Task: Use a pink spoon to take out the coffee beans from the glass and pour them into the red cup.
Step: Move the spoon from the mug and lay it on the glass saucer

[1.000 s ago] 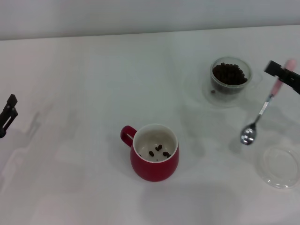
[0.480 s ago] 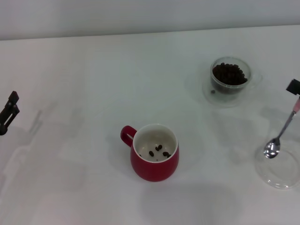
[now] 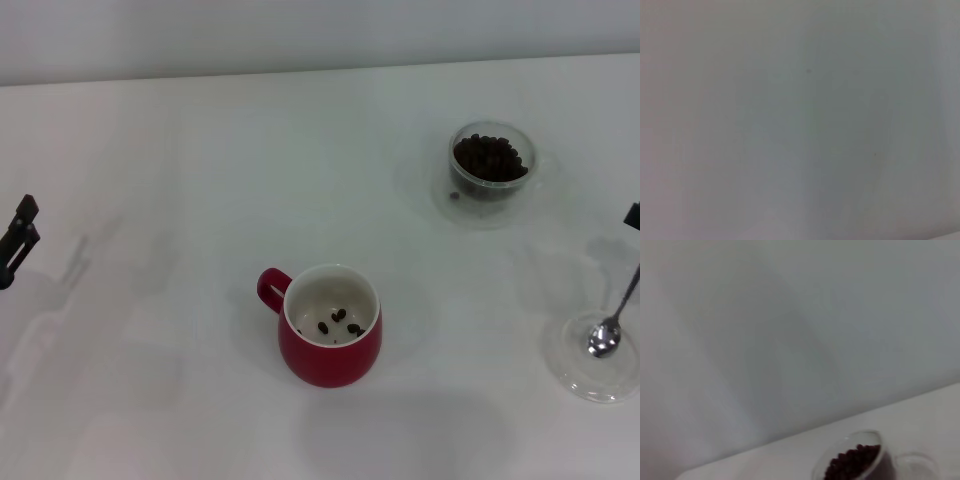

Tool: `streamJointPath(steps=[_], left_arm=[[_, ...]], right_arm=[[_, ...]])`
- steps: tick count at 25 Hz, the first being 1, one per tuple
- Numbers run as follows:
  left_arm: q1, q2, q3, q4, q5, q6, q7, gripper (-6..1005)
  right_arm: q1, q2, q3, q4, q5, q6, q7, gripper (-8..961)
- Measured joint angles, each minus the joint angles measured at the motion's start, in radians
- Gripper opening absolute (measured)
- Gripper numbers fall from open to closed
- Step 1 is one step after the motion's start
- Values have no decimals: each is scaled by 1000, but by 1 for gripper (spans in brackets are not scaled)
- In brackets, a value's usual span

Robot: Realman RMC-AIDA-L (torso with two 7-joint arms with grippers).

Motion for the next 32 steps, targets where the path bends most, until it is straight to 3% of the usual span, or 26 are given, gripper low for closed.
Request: streamJointPath(steps=[11, 32], left_arm=[[-3, 0, 1, 0, 0, 0, 0, 758], [1, -2, -1, 0, 0, 1, 0, 757]], right_arm=[[-18, 12, 32, 32, -9, -78, 58, 164], [-10, 19, 24, 84, -16, -73, 153, 166]])
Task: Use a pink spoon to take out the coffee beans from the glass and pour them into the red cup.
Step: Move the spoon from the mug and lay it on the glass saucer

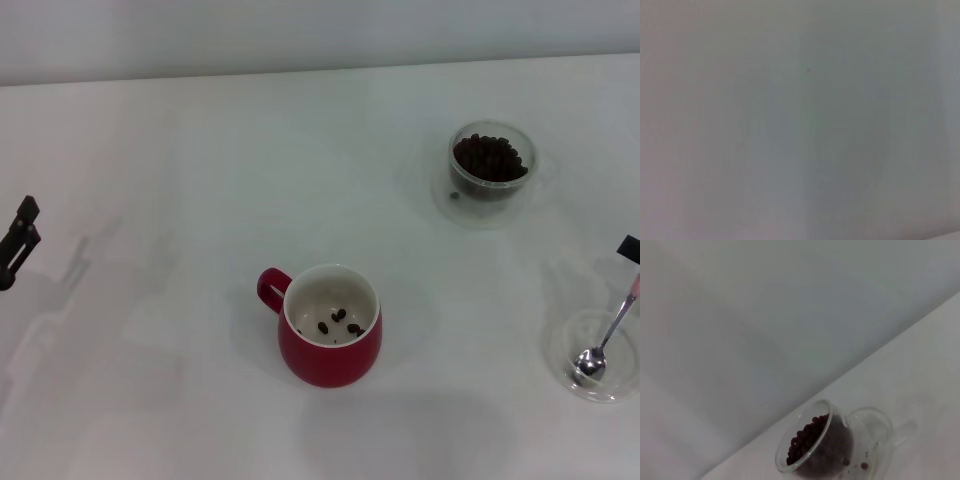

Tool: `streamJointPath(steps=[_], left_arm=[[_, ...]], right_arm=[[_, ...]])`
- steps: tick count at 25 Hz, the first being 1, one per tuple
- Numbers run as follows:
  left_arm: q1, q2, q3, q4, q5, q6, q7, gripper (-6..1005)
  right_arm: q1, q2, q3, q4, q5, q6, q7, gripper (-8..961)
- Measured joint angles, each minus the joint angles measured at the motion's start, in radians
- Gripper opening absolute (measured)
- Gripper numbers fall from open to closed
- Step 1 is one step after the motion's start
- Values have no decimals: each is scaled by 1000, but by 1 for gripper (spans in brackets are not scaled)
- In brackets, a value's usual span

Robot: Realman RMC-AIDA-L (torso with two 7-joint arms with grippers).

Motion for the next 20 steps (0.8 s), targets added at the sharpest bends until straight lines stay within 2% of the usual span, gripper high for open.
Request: streamJointPath(steps=[11, 20], left_arm=[[5, -1, 0, 0, 0, -8, 0, 757], [6, -1, 1, -3, 0, -10, 0, 758]], right_arm=[[5, -6, 0, 10, -4, -17, 10, 167], [7, -2, -1, 10, -7, -39, 11, 180]])
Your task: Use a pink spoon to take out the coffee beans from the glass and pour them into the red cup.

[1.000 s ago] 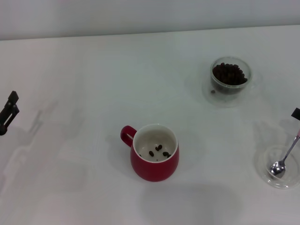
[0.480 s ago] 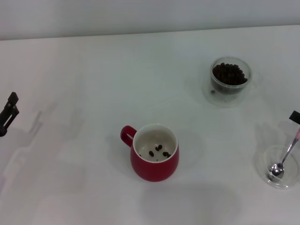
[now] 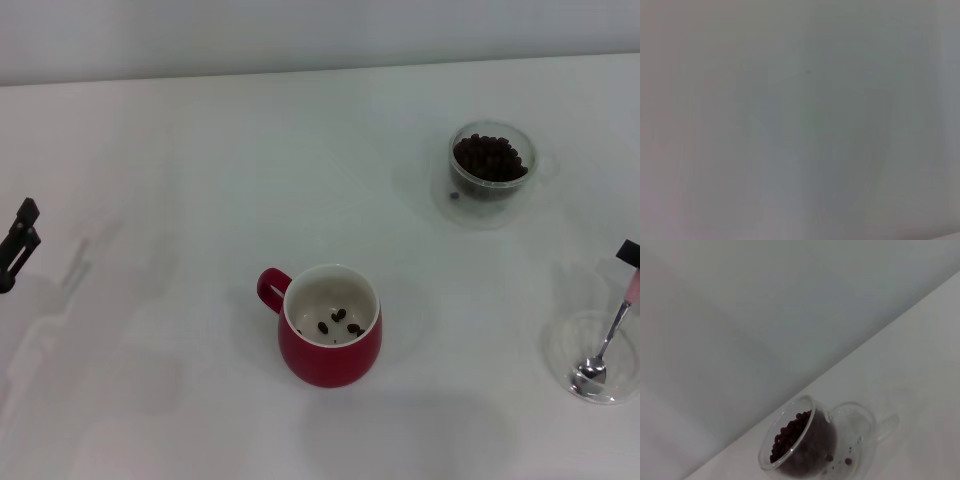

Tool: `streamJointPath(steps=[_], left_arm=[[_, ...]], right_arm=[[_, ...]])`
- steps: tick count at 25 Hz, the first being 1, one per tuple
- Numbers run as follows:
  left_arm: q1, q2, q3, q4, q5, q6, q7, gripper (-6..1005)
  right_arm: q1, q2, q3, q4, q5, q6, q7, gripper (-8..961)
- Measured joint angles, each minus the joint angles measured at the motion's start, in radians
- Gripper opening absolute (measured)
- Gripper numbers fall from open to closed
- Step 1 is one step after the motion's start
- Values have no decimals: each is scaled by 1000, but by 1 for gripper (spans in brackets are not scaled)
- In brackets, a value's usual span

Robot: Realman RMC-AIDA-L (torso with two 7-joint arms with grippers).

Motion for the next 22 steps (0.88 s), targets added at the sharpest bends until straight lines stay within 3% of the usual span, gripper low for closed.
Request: streamJointPath(steps=[22], left_arm=[[3, 0, 0, -2, 0, -13, 0, 760]], right_arm=[[27, -12, 24, -21, -3, -13, -9, 250]])
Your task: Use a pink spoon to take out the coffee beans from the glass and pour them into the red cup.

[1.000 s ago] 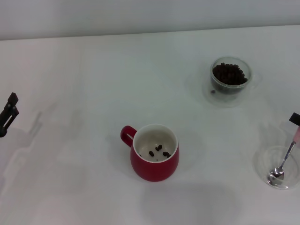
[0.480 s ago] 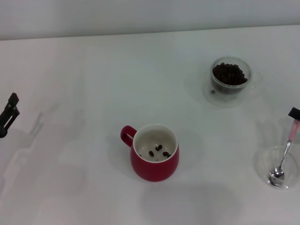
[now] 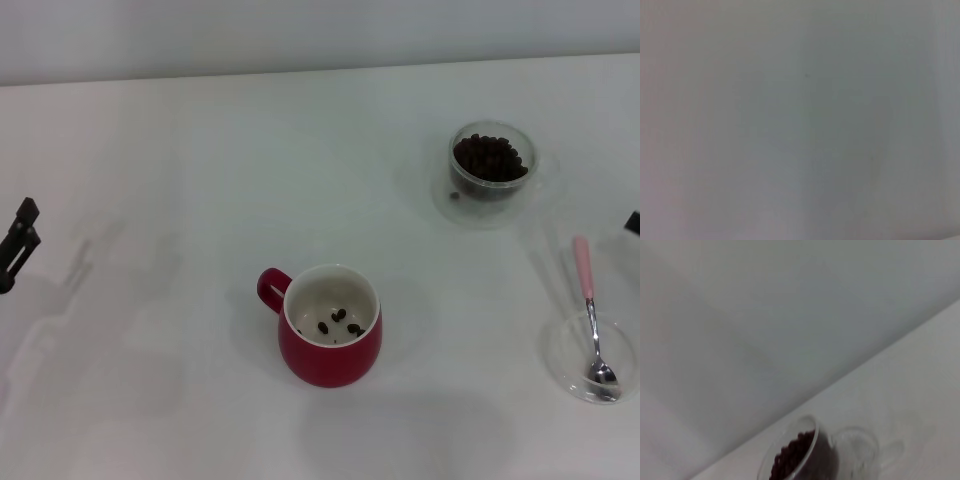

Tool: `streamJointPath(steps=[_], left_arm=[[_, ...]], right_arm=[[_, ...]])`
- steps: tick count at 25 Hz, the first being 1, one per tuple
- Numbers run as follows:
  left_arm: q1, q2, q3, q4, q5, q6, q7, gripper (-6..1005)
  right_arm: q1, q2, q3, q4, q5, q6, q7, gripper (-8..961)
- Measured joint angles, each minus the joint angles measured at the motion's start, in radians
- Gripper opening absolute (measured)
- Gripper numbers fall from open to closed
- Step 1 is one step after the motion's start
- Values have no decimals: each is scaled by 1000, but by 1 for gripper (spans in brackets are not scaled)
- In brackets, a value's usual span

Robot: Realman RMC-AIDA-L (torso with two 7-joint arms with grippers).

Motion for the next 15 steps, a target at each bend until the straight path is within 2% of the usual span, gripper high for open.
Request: streamJointPath(steps=[6, 12, 13, 15], left_arm=[[0, 1, -1, 3, -1, 0, 0, 760], [0, 3, -1, 5, -45, 1, 0, 758], [0, 3, -1, 5, -52, 1, 0, 758], [0, 3, -1, 5, -60, 1, 0, 757]], right_arm=[[-11, -3, 108, -52, 3, 6, -10, 253], [-24, -6, 252, -95, 3, 30, -83, 253], [-30, -6, 301, -104, 3, 31, -116, 253], [-30, -5, 330, -107, 3, 31, -134, 253]])
